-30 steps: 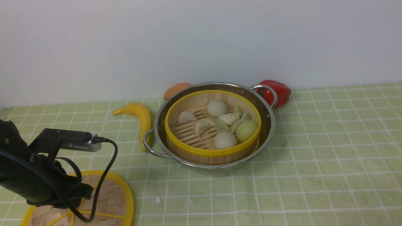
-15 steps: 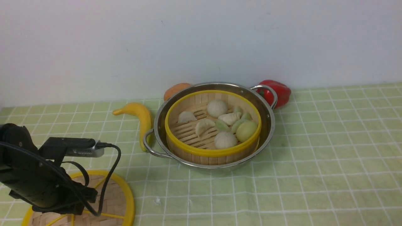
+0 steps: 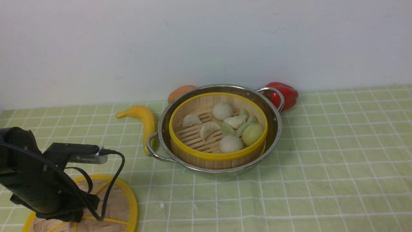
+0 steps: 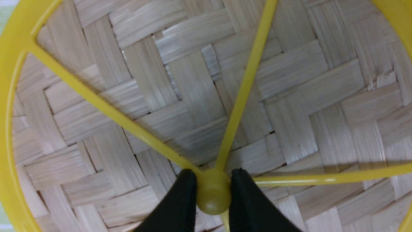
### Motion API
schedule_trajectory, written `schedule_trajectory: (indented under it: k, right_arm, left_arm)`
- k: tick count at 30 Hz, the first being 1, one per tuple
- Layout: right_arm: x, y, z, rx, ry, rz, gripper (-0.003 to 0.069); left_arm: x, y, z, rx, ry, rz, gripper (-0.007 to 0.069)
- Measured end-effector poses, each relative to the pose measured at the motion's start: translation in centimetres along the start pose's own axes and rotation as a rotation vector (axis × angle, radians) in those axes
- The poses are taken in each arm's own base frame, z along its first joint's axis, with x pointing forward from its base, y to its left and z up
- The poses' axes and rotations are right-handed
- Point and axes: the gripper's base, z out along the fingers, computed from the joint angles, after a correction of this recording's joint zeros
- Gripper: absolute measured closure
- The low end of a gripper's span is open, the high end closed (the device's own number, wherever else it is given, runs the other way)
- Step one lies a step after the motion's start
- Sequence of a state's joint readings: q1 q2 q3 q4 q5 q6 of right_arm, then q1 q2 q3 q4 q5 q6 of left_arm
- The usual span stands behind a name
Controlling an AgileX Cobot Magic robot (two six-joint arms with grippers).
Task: Place the steamer in the pot on the green tablecloth, and put the lid on the steamer.
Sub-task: 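Grasp the bamboo steamer lid lying on the table by its centre knob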
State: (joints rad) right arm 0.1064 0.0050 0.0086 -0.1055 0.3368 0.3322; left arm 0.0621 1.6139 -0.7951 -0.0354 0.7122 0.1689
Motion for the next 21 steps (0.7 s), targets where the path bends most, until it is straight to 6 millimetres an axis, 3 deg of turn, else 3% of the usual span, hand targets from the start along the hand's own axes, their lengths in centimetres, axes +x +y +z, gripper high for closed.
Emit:
schedule_trajectory:
  k: [4,8,14,15,16,18,20,21]
  right_arm:
    - [0.0,0.0,0.0,0.0,0.0,0.0,0.0419]
    - [0.0,0.0,0.0,0.0,0.0,0.0,0.0419]
    - [0.0,0.0,0.0,0.0,0.0,0.0,0.0419]
    - [0.0,0.0,0.0,0.0,0.0,0.0,0.0419]
    - [0.0,0.0,0.0,0.0,0.0,0.0,0.0419]
    - [0.0,0.0,0.0,0.0,0.0,0.0,0.0419]
    - [0.0,0.0,0.0,0.0,0.0,0.0,0.0419]
    - [0.0,0.0,0.0,0.0,0.0,0.0,0.0419]
  left_arm:
    - [-0.5,0.1,-0.8,-0.002,0.025,0.015,0.0501]
    - [-1.5,0.2,-3.4,-0.011,-0.002,0.023,0.0501]
    - [-4.6,0.3,-12.4,-0.041,-0.267,0.094,0.0501]
    - [-4.6,0.2,-12.4,-0.038,-0.266,0.093,0.0501]
    - [-5.2,0.0,-14.2,-0.022,-0.324,0.129,0.0501]
    - [-5.9,-0.5,-16.0,0.014,-0.387,0.187,0.0501]
    - [-6.2,-1.0,-16.6,0.036,-0.409,0.228,0.0501]
    - [-6.7,-2.2,-17.4,0.066,-0.445,0.331,0.0501]
